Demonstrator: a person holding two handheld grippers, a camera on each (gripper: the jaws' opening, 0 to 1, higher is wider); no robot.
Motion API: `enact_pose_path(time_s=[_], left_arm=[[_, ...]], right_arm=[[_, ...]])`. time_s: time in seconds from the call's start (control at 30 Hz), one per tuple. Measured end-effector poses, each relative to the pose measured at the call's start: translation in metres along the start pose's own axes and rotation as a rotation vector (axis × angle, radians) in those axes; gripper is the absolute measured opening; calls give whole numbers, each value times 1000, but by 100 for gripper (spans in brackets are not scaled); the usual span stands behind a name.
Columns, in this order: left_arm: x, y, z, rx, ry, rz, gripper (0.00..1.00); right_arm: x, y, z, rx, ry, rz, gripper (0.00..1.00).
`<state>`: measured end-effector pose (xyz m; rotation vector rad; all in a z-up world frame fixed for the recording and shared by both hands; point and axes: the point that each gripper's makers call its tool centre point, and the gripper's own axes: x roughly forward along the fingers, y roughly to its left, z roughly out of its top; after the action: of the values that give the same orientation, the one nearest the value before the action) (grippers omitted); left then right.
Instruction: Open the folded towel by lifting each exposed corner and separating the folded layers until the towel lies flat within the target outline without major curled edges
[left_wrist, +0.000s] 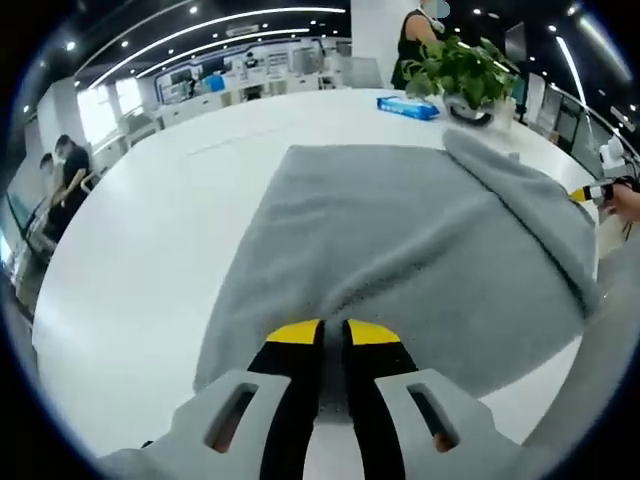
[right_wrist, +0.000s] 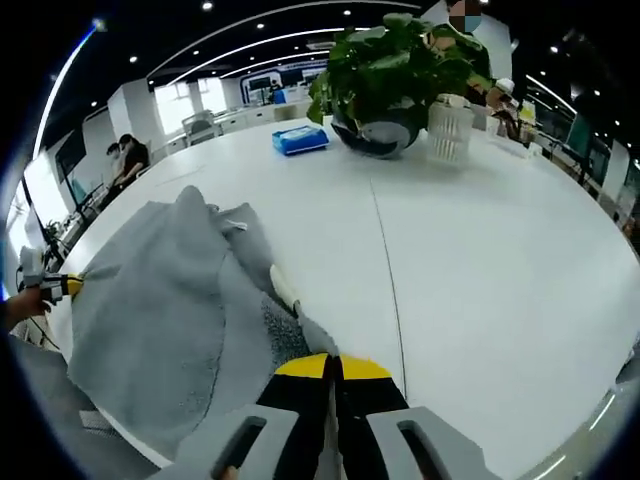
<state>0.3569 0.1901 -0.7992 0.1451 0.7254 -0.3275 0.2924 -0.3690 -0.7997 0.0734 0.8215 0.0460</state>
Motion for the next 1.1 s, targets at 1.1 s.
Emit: enact_pose_path(time_s=[1.1], left_arm=[[-52,41,-39,-84,-38,121,8]], right_arm=[[-26,-6,-33,100,-62,-88,0]])
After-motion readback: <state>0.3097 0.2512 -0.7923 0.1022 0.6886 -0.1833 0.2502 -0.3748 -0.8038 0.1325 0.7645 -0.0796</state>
